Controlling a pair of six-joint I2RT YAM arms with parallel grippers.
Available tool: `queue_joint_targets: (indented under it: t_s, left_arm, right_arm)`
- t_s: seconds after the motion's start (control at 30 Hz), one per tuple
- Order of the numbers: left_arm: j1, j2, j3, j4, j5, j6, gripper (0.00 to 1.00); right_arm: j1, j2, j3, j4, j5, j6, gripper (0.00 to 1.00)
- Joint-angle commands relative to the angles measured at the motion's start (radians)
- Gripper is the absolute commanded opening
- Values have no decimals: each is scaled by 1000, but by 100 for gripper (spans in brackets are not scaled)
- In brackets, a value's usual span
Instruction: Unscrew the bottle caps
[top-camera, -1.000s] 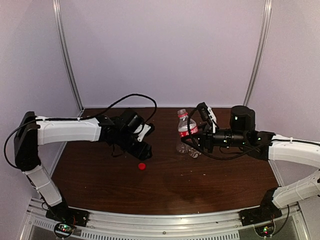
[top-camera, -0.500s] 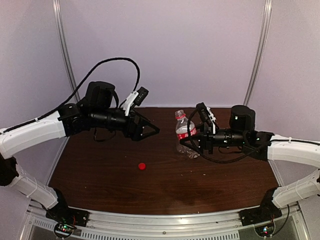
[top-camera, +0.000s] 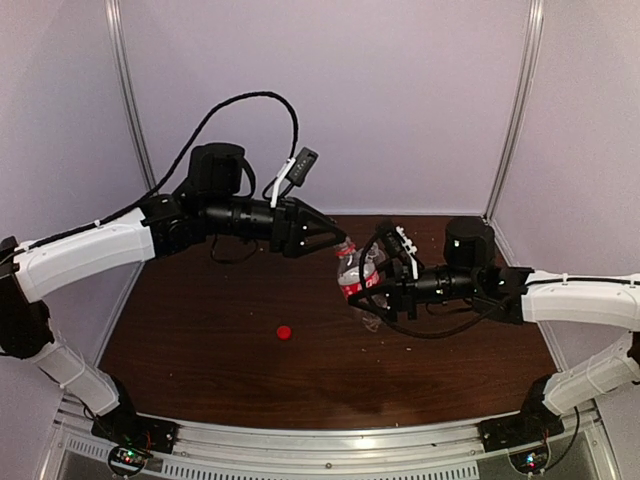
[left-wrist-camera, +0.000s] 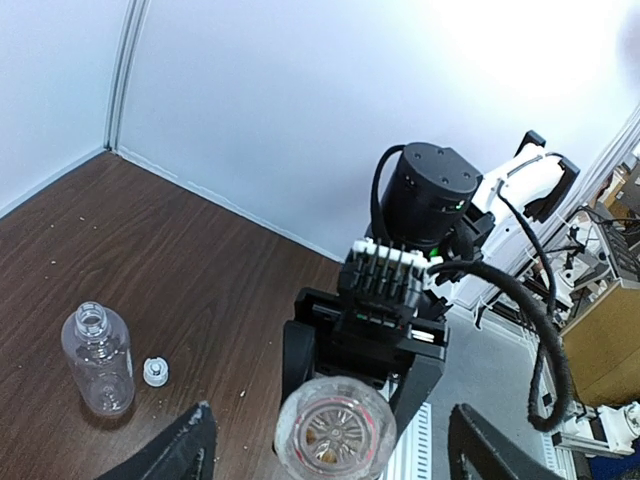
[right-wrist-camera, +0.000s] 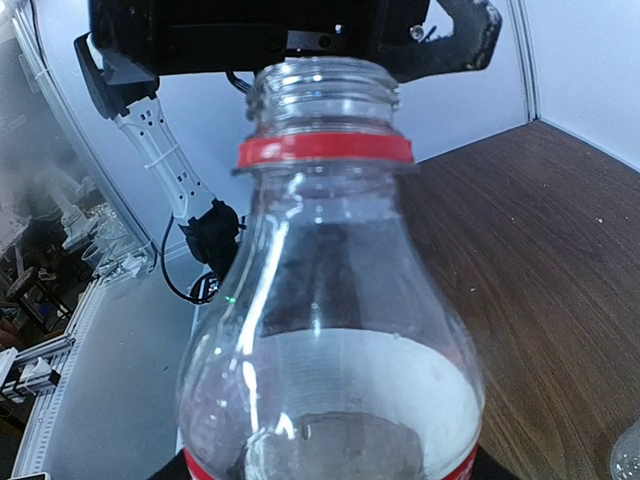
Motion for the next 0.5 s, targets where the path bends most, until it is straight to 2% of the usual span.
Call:
queue_joint_targets:
  t_s: [0.0,0.17,0.47]
  left_arm:
    - [-13,50,43,52,60,-29,76]
    - [-30,83,60,48,82,-33,66]
    - [-35,101,63,42,104,-34,37]
  right_arm:
    - [12,13,25,55,-23,16,37]
    - [16,16,26,58,-19,18,36]
    - [17,13,22,53,-5,17,36]
